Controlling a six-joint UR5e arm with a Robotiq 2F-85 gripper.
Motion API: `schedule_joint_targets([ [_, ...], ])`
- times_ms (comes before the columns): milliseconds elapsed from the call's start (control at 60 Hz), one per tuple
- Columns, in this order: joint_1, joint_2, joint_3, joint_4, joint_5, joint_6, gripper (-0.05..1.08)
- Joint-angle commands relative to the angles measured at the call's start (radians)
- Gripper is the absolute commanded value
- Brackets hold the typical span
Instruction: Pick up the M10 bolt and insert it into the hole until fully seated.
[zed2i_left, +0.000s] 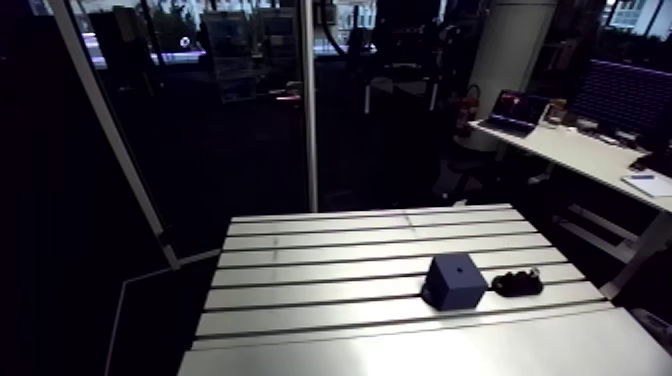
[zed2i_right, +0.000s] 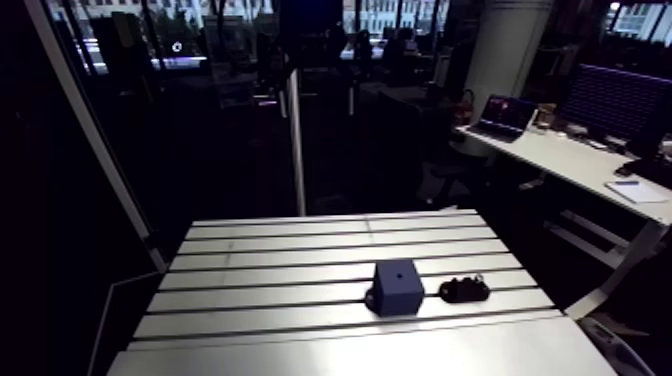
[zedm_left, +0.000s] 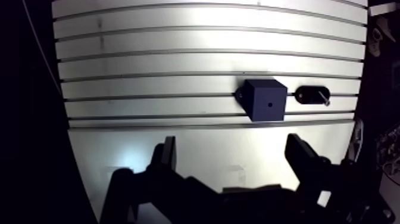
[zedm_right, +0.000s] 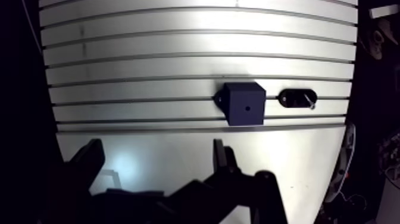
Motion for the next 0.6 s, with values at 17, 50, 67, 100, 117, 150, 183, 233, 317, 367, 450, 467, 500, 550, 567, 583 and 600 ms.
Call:
schedule_joint_targets([
  [17,0.051,0.018,-0.009,-0.037,0.02,0.006,0.0],
  [50,0.053,0.017,-0.009,-0.035,0.021,0.007,0.0],
  [67,0.055,0.018,-0.008,-0.035,0.021,0.008,0.0],
  [100,0.055,0.017,-0.008,-0.037,0.02,0.008,0.0],
  [117,0.055,0.017,-0.008,-0.037,0.02,0.008,0.0],
  [150,0.058,0.017,-0.008,-0.035,0.021,0.008,0.0],
  [183,0.058,0.017,-0.008,-0.035,0.021,0.008,0.0],
  [233,0.058,0.017,-0.008,-0.037,0.021,0.009,0.0],
  [317,0.058,0.017,-0.008,-0.035,0.021,0.009,0.0],
  [367,0.058,0.017,-0.008,-0.035,0.021,0.009,0.0],
  [450,0.058,0.017,-0.006,-0.035,0.02,0.009,0.0],
  [467,0.058,0.017,-0.006,-0.035,0.02,0.009,0.0],
  [500,0.058,0.017,-0.006,-0.035,0.02,0.009,0.0],
  [550,0.058,0.017,-0.006,-0.035,0.02,0.009,0.0],
  [567,0.058,0.017,-0.008,-0.035,0.019,0.009,0.0],
  [583,0.058,0.017,-0.008,-0.035,0.019,0.009,0.0],
  [600,0.058,0.017,-0.007,-0.035,0.018,0.009,0.0],
])
